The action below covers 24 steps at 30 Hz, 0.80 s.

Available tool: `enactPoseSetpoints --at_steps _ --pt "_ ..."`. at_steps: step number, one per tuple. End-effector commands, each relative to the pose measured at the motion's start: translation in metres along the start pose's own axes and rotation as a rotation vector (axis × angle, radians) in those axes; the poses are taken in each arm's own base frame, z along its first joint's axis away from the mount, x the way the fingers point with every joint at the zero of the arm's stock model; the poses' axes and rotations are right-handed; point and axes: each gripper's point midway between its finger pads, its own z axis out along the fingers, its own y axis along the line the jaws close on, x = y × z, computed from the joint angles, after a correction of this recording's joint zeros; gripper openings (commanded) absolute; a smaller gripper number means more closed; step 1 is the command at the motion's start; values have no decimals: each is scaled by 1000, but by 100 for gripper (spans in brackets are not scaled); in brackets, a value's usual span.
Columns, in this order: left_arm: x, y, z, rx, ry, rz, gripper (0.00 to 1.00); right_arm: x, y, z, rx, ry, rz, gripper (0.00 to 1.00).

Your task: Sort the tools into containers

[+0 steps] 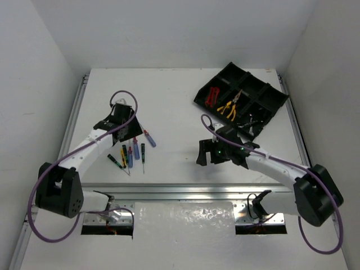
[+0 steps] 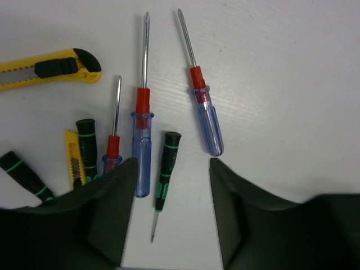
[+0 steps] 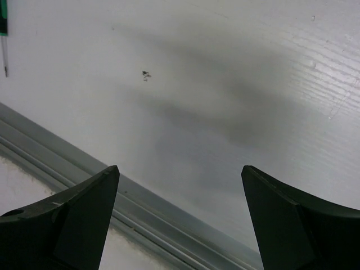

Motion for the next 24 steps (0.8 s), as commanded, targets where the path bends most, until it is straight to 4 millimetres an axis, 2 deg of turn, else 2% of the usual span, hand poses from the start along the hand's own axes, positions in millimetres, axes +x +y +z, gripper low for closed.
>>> enactPoseSetpoints --at_steps 1,2,7,14,18,24 --pt "-20 -11 11 -10 -43 -17 46 -22 23 -12 -105 -130 7 90" --pt "-14 -8 20 -31 -15 -15 42 -23 23 -18 -107 -152 4 90" --pt "-2 3 39 -99 27 -6 40 -12 19 -28 -111 -161 -2 90" --pt "16 20 53 -168 64 -9 39 -6 22 -32 -133 -150 -9 89" --pt "23 24 59 -181 77 -8 39 -7 22 -35 -131 -151 -12 89" --pt "43 29 74 -186 126 -8 39 -7 23 -38 -140 -158 -12 89"
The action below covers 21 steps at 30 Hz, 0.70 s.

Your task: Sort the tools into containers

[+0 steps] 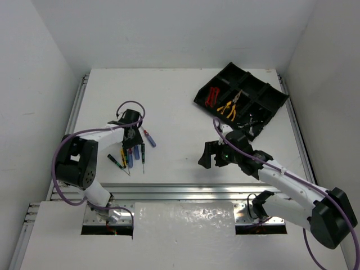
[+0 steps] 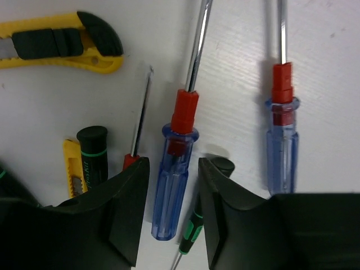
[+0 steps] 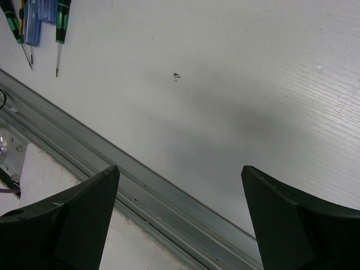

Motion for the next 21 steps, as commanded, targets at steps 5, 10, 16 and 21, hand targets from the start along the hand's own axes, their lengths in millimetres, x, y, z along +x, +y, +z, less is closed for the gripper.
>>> enactPoseSetpoints --at_steps 5,10,16,21 --pt "7 -2 12 17 -1 -11 28 -9 12 -5 -43 -31 -6 89" --pt "11 -3 13 28 12 -10 5 -10 15 -7 -57 -37 -6 89" --pt "-3 -21 -22 148 -67 -43 0 -9 37 -3 -195 -42 -26 91" --pt "-22 -44 -86 296 -209 -62 0 -25 89 1 -437 -91 -83 92"
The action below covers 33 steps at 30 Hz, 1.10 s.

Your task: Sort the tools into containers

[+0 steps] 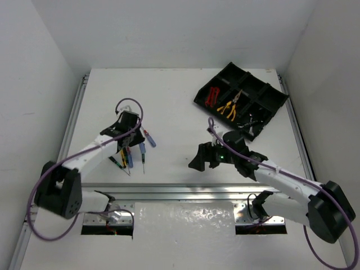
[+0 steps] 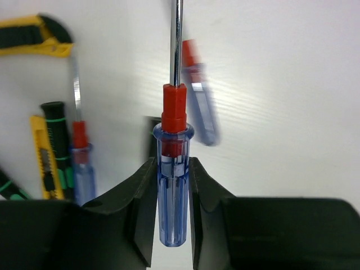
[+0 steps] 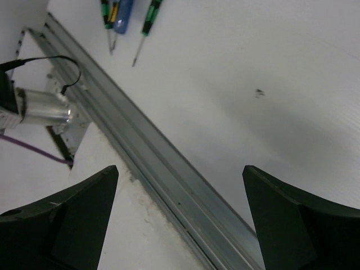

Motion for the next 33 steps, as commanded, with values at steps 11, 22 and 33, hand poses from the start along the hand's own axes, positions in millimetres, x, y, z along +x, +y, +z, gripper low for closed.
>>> enactPoseSetpoints --at_steps 11,22,33 --pt "-1 -129 -124 727 -85 -24 0 -83 105 68 -290 -81 -100 89" --pt "30 -165 -152 900 -23 10 0 -89 99 87 -257 -87 -83 59" --pt "1 -126 -127 528 -100 49 100 -103 14 67 126 -154 87 0"
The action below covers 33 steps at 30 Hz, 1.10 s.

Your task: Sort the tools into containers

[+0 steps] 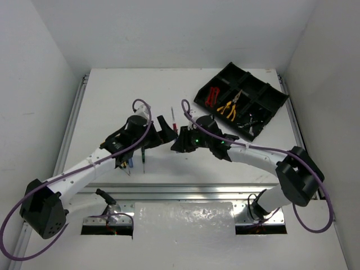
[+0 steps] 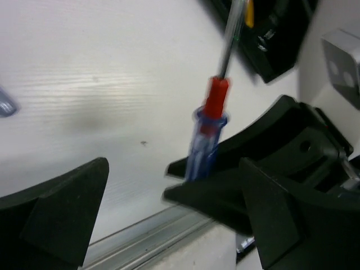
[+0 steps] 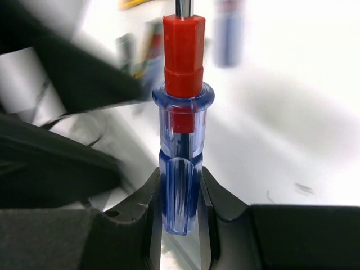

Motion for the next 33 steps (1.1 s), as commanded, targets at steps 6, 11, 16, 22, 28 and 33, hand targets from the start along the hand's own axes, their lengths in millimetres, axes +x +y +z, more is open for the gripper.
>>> enactPoseSetpoints --at_steps 6,11,16,22,28,33 --pt "-98 24 -102 -440 -313 196 100 -85 -189 -117 691 -263 277 0" --pt "-80 45 -114 -453 -262 329 100 -124 -295 -182 1035 -246 373 0" --pt "-64 83 -108 -576 -238 354 100 -173 -368 -225 1260 -227 387 0" --pt "-52 72 -97 -460 -203 379 100 -208 -420 -258 1403 -269 423 0" --pt "-51 63 -98 -397 -217 383 100 -210 -459 -266 1409 -269 466 1" --pt "-51 63 -99 -398 -220 382 100 -205 -471 -269 1416 -256 481 28"
